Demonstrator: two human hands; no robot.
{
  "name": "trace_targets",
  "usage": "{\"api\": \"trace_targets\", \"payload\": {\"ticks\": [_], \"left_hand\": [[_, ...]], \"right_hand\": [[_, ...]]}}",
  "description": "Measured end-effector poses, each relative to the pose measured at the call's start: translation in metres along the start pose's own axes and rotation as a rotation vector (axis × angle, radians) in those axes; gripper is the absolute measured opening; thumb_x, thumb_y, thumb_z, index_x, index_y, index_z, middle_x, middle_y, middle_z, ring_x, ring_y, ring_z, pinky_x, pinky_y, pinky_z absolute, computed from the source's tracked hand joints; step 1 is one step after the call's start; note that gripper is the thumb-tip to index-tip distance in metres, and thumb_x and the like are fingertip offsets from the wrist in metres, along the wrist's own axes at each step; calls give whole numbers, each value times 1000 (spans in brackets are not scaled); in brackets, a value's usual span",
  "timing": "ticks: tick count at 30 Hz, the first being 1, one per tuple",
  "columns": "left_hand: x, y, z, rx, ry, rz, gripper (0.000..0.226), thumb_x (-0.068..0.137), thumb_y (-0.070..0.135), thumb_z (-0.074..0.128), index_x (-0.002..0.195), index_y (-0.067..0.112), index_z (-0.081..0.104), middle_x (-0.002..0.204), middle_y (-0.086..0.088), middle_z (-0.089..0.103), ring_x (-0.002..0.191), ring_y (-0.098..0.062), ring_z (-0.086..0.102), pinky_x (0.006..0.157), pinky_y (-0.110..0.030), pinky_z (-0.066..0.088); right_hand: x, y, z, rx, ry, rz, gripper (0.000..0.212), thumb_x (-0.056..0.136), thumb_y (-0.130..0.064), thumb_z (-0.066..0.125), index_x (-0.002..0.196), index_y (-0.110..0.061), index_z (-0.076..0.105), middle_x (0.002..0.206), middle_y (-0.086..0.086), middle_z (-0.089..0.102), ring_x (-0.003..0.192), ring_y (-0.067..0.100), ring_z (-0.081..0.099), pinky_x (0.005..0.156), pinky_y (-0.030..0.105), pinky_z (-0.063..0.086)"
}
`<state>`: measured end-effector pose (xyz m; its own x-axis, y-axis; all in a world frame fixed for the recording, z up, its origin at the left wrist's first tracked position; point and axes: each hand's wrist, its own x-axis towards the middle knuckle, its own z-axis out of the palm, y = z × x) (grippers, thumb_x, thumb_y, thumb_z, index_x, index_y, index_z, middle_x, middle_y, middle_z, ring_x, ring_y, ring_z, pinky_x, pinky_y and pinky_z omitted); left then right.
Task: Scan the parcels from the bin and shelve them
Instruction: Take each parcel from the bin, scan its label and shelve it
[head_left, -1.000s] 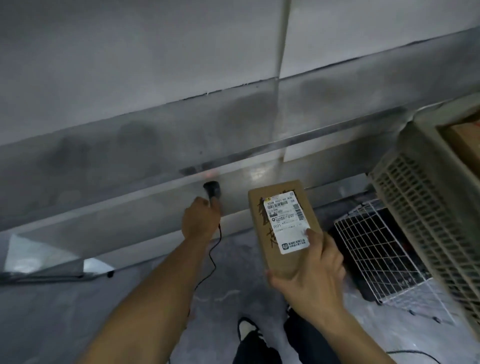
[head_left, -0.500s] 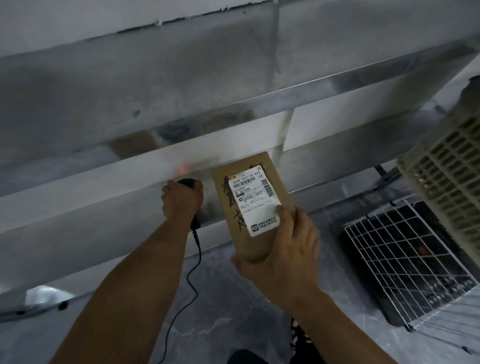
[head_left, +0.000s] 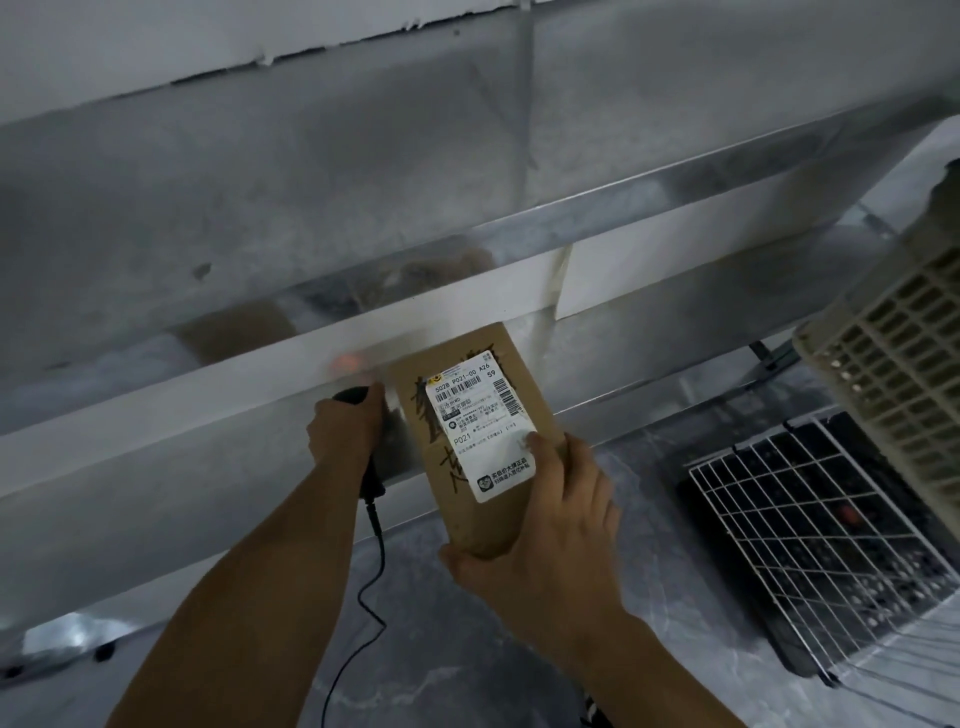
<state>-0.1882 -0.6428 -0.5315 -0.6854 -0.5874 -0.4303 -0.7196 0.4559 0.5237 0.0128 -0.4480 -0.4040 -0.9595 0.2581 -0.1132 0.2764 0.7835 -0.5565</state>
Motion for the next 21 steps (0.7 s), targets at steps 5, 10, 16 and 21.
{"api": "trace_targets", "payload": {"ticks": [5, 10, 16, 21], "left_hand": [[-60, -3, -24, -61, -16, 101, 82, 77, 71, 71, 134, 14, 56, 121, -17, 68, 103, -39, 68, 89, -46, 58], [-154, -4, -74, -160, -85, 298, 71, 87, 57, 73, 144, 21, 50, 130, -11, 66, 117, -32, 63, 88, -28, 44], [-272, -6, -169, -189, -158, 453, 75, 87, 48, 78, 150, 24, 45, 130, -4, 67, 112, -20, 64, 93, -28, 51], [-352, 4, -262, -167, -243, 628, 76, 81, 56, 80, 144, 34, 46, 122, 15, 65, 106, -7, 64, 90, -23, 49]], "right_hand": [[-11, 3, -25, -19, -18, 15, 124, 49, -85, 65, 148, -26, 20, 152, 8, 23, 136, 28, 25, 112, 52, 33], [-34, 3, -73, -67, -19, 26, 124, 50, -82, 71, 149, -21, 27, 151, 10, 27, 133, 31, 30, 109, 51, 34], [-74, -7, -164, -164, -105, 14, 125, 47, -79, 64, 149, -16, 28, 151, 16, 27, 132, 37, 33, 107, 55, 35], [-107, -23, -236, -269, -119, -67, 126, 47, -76, 71, 148, -15, 27, 149, 17, 27, 133, 38, 32, 108, 54, 34]]}}
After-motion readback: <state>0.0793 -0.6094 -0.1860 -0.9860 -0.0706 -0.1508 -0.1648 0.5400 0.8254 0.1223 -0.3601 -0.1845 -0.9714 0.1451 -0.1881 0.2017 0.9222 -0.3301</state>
